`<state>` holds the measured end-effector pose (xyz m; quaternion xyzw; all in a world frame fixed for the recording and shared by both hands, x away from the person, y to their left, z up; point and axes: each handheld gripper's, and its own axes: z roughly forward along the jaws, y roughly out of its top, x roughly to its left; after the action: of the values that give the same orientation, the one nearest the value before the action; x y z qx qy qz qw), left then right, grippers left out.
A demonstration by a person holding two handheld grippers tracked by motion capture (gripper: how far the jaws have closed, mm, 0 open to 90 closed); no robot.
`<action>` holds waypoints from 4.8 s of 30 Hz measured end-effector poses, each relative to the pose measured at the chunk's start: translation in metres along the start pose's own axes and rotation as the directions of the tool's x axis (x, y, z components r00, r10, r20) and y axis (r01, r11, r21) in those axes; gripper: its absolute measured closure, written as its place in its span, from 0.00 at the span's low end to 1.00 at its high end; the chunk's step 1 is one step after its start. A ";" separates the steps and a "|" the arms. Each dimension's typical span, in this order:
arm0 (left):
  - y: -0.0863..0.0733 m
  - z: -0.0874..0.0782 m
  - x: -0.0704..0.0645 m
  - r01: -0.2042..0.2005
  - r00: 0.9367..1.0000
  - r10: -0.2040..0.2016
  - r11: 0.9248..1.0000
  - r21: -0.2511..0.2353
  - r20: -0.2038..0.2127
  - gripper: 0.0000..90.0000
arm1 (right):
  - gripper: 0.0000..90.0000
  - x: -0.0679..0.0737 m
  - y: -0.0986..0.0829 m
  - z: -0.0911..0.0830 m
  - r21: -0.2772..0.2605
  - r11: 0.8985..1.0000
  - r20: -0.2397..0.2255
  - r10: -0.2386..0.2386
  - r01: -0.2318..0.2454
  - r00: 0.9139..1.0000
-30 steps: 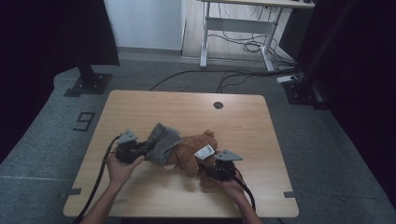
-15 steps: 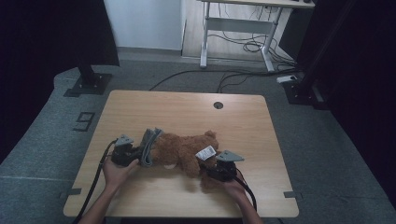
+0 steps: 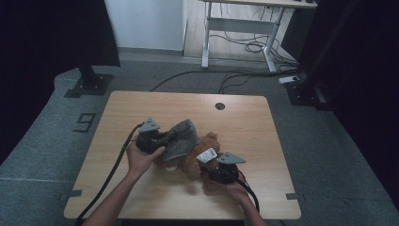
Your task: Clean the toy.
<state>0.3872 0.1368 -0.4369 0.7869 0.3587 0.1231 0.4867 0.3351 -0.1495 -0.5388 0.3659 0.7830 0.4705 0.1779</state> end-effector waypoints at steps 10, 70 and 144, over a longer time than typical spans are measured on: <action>-0.024 0.018 0.005 0.020 1.000 -0.020 0.996 0.090 0.003 0.87 | 0.38 -0.009 0.004 -0.008 0.016 0.999 -0.093 0.034 -0.032 0.995; -0.005 0.039 -0.050 -0.089 0.996 0.087 0.993 0.079 0.023 0.87 | 0.46 -0.007 0.000 -0.018 0.034 0.999 -0.182 0.021 -0.015 0.983; -0.055 -0.017 -0.017 0.001 1.000 -0.001 1.000 0.021 0.026 0.88 | 0.34 -0.012 0.003 -0.028 0.065 0.998 -0.260 0.001 0.016 0.966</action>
<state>0.3416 0.1509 -0.4727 0.7934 0.3541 0.1090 0.4830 0.3268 -0.1749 -0.5231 0.3038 0.8162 0.4874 0.0631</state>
